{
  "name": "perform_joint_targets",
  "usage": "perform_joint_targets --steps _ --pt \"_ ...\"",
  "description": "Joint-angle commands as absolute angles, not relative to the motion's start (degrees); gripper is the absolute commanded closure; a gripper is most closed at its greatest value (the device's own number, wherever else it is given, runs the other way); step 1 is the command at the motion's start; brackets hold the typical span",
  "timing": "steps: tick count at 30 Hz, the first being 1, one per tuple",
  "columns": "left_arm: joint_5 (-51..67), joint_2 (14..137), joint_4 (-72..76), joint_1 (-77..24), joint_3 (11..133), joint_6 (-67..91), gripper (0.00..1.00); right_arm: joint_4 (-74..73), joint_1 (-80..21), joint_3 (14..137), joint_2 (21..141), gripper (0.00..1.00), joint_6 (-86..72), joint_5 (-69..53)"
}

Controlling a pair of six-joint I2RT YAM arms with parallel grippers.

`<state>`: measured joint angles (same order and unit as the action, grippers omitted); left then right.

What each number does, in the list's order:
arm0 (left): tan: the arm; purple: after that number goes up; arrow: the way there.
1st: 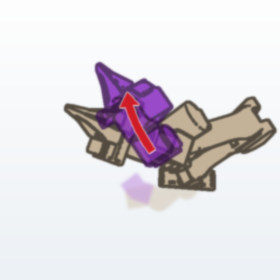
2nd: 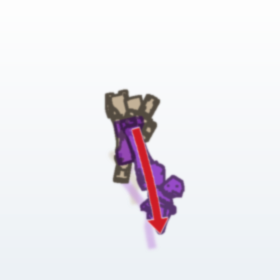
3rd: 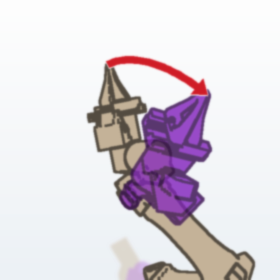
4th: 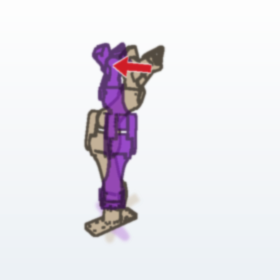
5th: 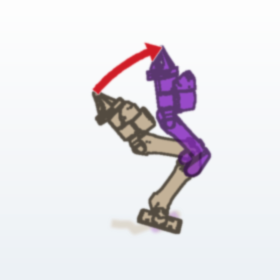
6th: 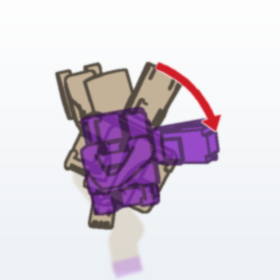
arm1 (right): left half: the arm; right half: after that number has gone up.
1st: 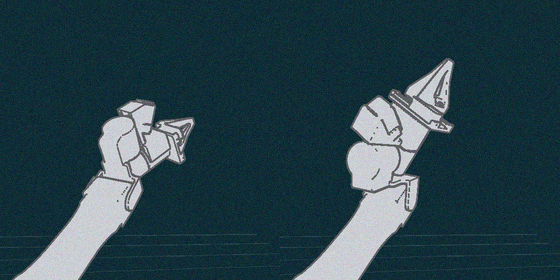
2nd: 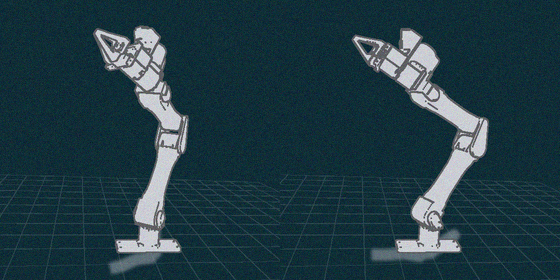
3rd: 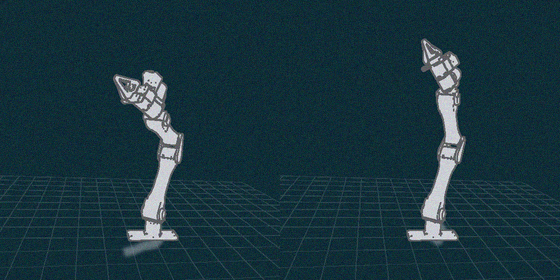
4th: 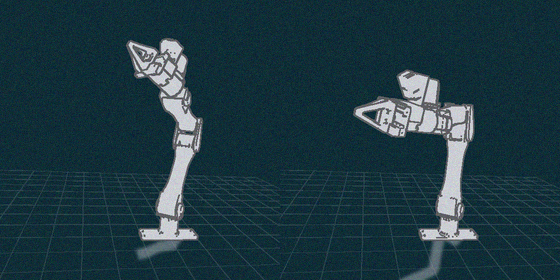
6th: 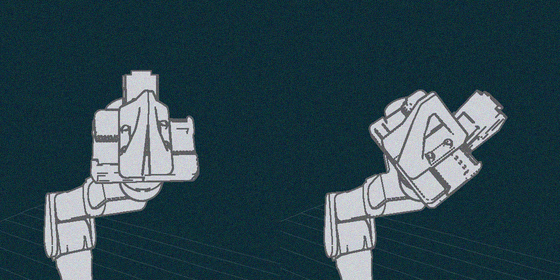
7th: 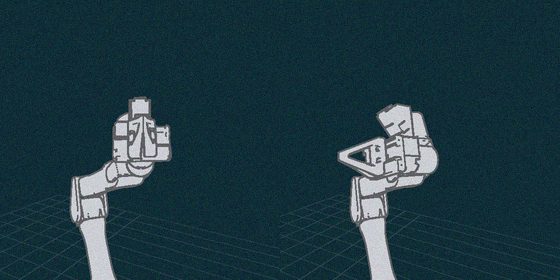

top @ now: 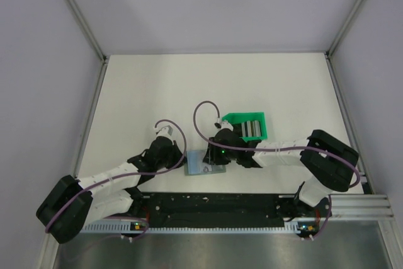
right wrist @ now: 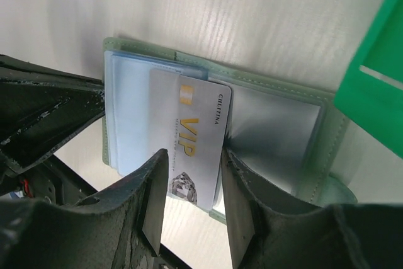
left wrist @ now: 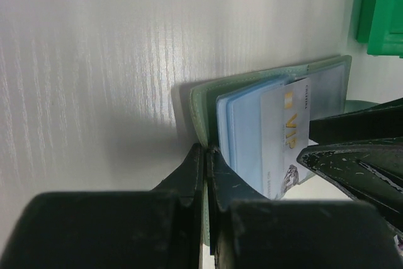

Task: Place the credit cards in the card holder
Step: Insert the credit card into the card holder.

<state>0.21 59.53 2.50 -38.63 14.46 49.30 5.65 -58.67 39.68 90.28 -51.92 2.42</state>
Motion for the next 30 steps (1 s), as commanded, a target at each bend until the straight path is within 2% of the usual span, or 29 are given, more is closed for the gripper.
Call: perform_joint_targets --steps 1,11,30 --pt "-0.3 60.4 1.2 -38.6 15.2 47.5 1.0 4.9 -59.2 44.0 92.6 0.62 -46.9 0.3" --pt "-0.3 60.5 1.3 -38.6 15.2 47.9 1.0 7.6 -59.5 44.4 92.8 0.63 -48.8 -5.1" --pt "-0.3 60.5 1.5 -38.6 15.4 47.5 1.0 9.7 -59.9 46.7 94.8 0.64 -44.6 -4.1"
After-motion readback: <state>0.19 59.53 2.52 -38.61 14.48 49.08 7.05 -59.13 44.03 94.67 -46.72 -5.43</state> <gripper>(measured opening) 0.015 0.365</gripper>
